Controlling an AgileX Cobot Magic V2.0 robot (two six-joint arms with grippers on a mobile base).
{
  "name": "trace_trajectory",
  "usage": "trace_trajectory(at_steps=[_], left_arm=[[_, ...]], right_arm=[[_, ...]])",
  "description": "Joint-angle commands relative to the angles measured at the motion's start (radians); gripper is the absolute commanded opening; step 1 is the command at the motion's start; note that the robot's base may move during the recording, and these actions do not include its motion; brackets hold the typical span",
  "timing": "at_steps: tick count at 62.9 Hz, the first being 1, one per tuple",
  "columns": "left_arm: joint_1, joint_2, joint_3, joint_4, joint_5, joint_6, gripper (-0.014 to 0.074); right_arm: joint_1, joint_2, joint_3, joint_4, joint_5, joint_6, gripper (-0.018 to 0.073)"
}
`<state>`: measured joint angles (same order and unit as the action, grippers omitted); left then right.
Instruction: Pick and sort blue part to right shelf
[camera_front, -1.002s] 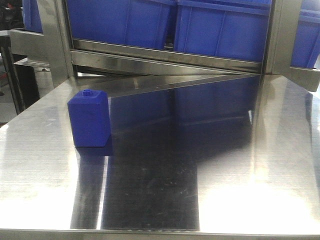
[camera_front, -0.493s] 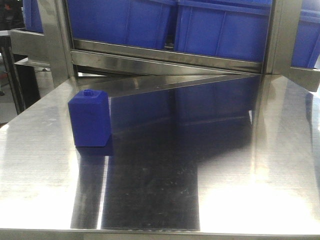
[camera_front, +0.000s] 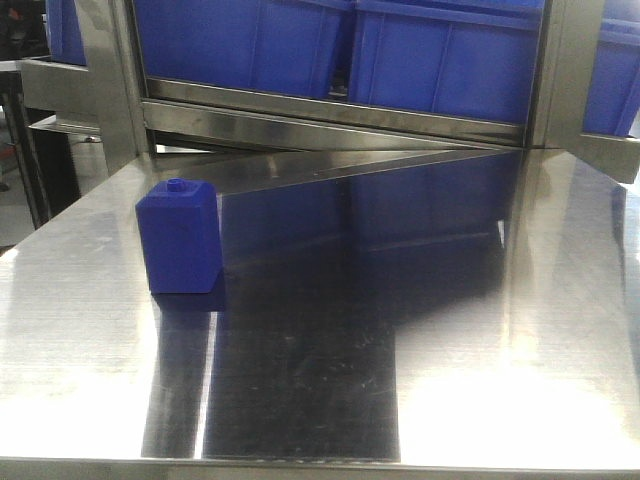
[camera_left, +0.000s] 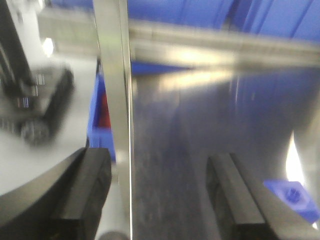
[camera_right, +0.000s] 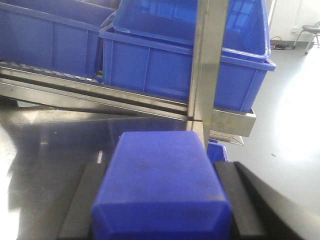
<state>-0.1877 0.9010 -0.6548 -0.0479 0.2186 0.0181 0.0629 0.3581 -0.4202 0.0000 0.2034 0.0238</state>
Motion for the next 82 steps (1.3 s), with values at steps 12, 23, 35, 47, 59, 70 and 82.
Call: trace_trajectory(at_steps=[12, 23, 35, 47, 59, 70, 82], left_arm=[[-0.094, 0.233, -0.292, 0.002, 0.301, -0.018, 0.0501], [-0.164, 0.372, -0.444, 0.017, 0.430, -0.154, 0.0528], [-0.251, 0.503, -0.584, 0.105, 0.574, -0.282, 0.0622], [-0.329, 0.630, -0.732, 0.142, 0.758, -0.465, 0.0622], [-0.397, 0.747, -0.878, 0.195, 0.954, -0.537, 0.0622], [-0.423, 0.810, -0.938, 0.192, 0.998, -0.541, 0.0622], [-0.426, 0.844, -0.953, 0.188, 0.998, -0.555, 0.0620]], right_arm=[[-0.005, 0.005, -0.030, -0.013, -0.090, 0.001, 0.0423], [-0.005, 0.005, -0.030, -0.013, -0.090, 0.001, 0.0423], [-0.005, 0.005, -0.030, -0.013, -0.090, 0.001, 0.0423], [-0.005, 0.005, -0.030, -0.013, -0.090, 0.001, 0.0423], [-0.005, 0.005, -0.030, -0.013, -0.090, 0.001, 0.0423], [-0.005, 0.005, -0.030, -0.013, -0.090, 0.001, 0.0423], [-0.005, 0.005, -0.030, -0.013, -0.090, 0.001, 0.0423]])
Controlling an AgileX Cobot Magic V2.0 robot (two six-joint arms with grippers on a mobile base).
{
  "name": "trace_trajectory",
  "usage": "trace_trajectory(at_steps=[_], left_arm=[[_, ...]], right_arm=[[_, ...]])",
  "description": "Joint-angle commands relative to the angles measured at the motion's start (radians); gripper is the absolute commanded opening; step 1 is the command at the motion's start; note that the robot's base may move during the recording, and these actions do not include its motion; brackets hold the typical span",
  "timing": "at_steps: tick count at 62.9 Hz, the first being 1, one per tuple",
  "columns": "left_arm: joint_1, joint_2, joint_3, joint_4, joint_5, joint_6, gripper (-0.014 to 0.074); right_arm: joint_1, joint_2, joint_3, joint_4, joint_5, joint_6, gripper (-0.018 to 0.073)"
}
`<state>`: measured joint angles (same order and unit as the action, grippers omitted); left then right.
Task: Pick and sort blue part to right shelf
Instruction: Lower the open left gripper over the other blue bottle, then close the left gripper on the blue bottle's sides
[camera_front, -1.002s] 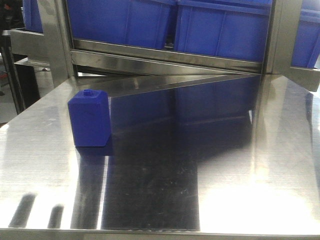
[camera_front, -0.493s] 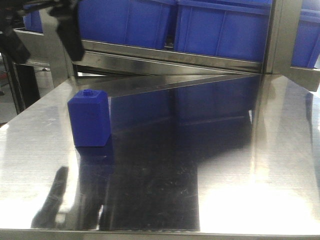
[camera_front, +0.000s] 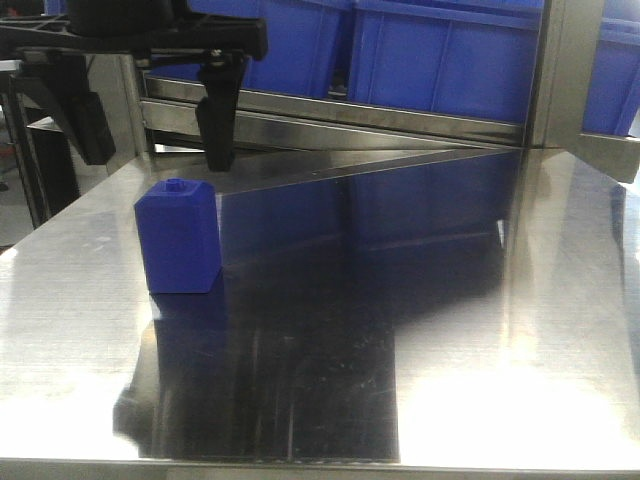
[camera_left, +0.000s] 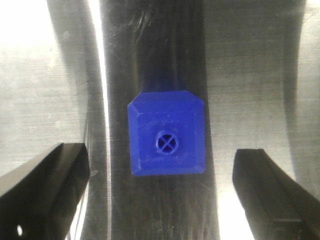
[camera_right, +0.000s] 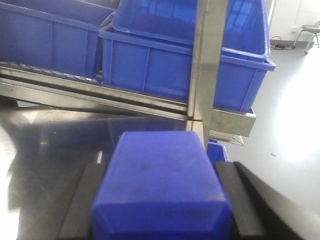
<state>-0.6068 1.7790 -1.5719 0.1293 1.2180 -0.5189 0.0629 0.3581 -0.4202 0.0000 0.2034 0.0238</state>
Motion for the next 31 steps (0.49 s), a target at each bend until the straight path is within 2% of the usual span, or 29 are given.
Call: trace_trajectory(at_steps=[1, 31], left_arm=[[-0.007, -0.029, -0.036, 0.011, -0.002, -0.018, 0.0620], [0.009, 0.078, -0.036, -0.042, 0.000, -0.018, 0.0620]], right_arm=[[-0.005, 0.005, -0.030, -0.013, -0.090, 0.001, 0.0423], [-0.005, 0.005, -0.030, -0.013, -0.090, 0.001, 0.0423]])
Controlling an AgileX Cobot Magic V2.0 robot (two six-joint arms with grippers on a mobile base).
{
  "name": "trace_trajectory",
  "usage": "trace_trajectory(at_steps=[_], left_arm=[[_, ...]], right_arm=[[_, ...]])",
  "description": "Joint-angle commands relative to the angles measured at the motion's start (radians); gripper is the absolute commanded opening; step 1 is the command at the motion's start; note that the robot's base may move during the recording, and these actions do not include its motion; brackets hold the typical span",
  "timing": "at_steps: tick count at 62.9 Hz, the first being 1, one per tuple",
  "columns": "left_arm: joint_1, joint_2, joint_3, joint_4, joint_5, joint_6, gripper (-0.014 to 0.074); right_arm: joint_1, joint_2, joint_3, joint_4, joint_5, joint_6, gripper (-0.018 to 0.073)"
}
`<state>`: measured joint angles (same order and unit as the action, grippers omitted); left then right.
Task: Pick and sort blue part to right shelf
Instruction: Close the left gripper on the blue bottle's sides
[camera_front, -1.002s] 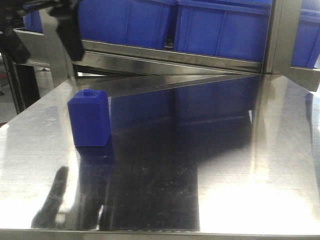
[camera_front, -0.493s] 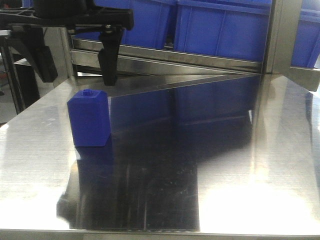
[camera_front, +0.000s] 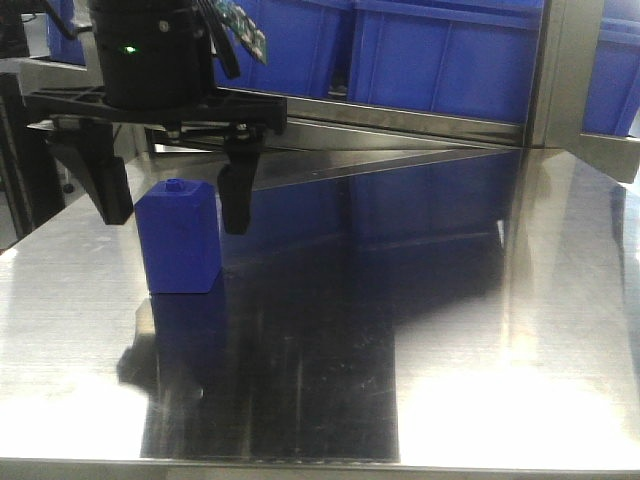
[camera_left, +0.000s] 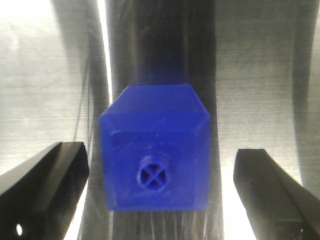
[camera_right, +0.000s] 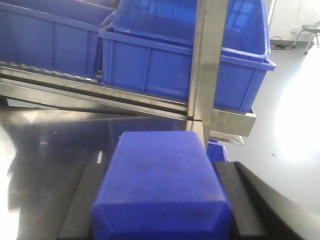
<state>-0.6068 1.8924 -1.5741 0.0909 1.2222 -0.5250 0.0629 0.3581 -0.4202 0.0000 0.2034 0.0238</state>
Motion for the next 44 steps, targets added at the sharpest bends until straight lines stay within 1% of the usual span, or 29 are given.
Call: trace_trajectory(at_steps=[1, 29, 33, 44], left_arm=[[0.011, -0.033, -0.033, -0.005, -0.005, -0.012, 0.0620], [0.024, -0.023, -0.033, -0.008, -0.002, -0.012, 0.0613], [0.024, -0.023, -0.033, -0.008, -0.002, -0.012, 0.0590], [0.024, -0.023, -0.033, -0.008, -0.002, -0.012, 0.0471]], right_arm=[[-0.005, 0.005, -0.030, -0.013, -0.090, 0.001, 0.0423], [-0.005, 0.005, -0.030, -0.013, -0.090, 0.001, 0.0423], [-0.005, 0.005, -0.030, -0.013, -0.090, 0.001, 0.0423], [-0.005, 0.005, -0.030, -0.013, -0.090, 0.001, 0.0423]])
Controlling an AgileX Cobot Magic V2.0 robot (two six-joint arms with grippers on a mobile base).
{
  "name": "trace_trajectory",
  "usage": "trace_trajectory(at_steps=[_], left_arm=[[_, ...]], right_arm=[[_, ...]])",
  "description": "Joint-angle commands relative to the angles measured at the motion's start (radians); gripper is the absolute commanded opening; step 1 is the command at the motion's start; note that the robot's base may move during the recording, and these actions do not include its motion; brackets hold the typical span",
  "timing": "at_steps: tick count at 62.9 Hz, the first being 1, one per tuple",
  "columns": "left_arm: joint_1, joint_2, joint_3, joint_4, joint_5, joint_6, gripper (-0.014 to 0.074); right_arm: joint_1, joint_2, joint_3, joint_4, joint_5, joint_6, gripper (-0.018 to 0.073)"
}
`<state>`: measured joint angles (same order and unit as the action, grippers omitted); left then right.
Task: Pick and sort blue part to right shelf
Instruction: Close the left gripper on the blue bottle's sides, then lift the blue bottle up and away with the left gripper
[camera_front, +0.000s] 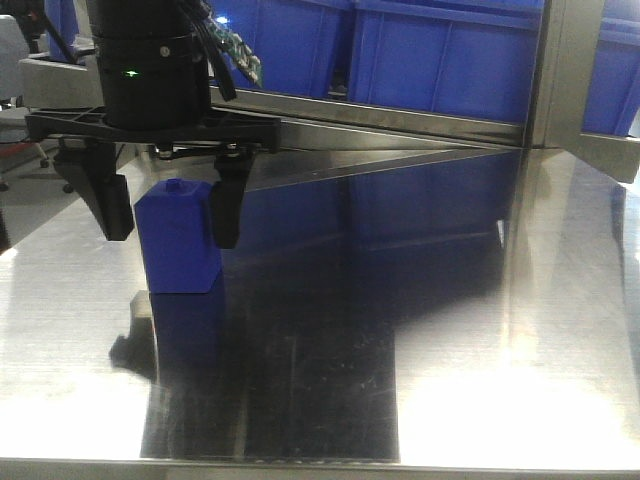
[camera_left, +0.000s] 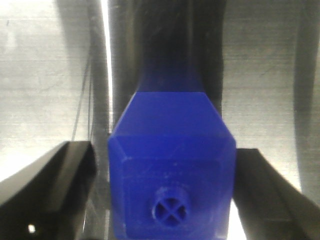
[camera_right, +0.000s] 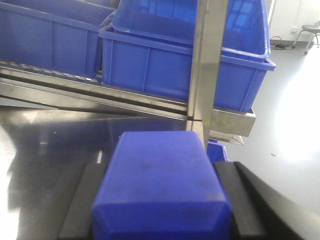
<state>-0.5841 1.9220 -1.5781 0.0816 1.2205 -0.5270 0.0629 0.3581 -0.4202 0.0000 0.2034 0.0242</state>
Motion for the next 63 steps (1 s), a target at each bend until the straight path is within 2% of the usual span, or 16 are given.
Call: trace_trajectory(at_steps=[1, 26, 31, 36, 42, 48, 54, 63], left_arm=[[0.001, -0.052, -0.029, 0.001, 0.000, -0.010, 0.0462], [0.001, -0.119, -0.029, -0.007, -0.006, 0.007, 0.0304], [0.002, -0.155, -0.029, -0.032, -0.012, 0.114, 0.0281], [0.012, -0.186, -0.025, -0.082, -0.025, 0.258, 0.0269], [0.031, -0.230, -0.001, -0.169, -0.053, 0.453, 0.0262], [0.058, -0.275, 0.046, -0.235, -0.111, 0.583, 0.0262], [0.082, -0.320, 0.106, -0.265, -0.190, 0.639, 0.0262], [0.117, -0.405, 0.226, -0.265, -0.363, 0.664, 0.0262]], right_arm=[[-0.005, 0.005, -0.030, -0.013, -0.090, 0.001, 0.0423], [-0.005, 0.005, -0.030, -0.013, -0.090, 0.001, 0.0423], [-0.005, 0.005, -0.030, -0.013, -0.090, 0.001, 0.0423], [-0.005, 0.005, -0.030, -0.013, -0.090, 0.001, 0.0423], [-0.005, 0.005, -0.030, -0.013, -0.090, 0.001, 0.0423], [-0.005, 0.005, -0.030, -0.013, -0.090, 0.001, 0.0423], [-0.005, 0.005, -0.030, -0.013, -0.090, 0.001, 0.0423], [-0.005, 0.005, -0.030, -0.013, -0.090, 0.001, 0.0423]])
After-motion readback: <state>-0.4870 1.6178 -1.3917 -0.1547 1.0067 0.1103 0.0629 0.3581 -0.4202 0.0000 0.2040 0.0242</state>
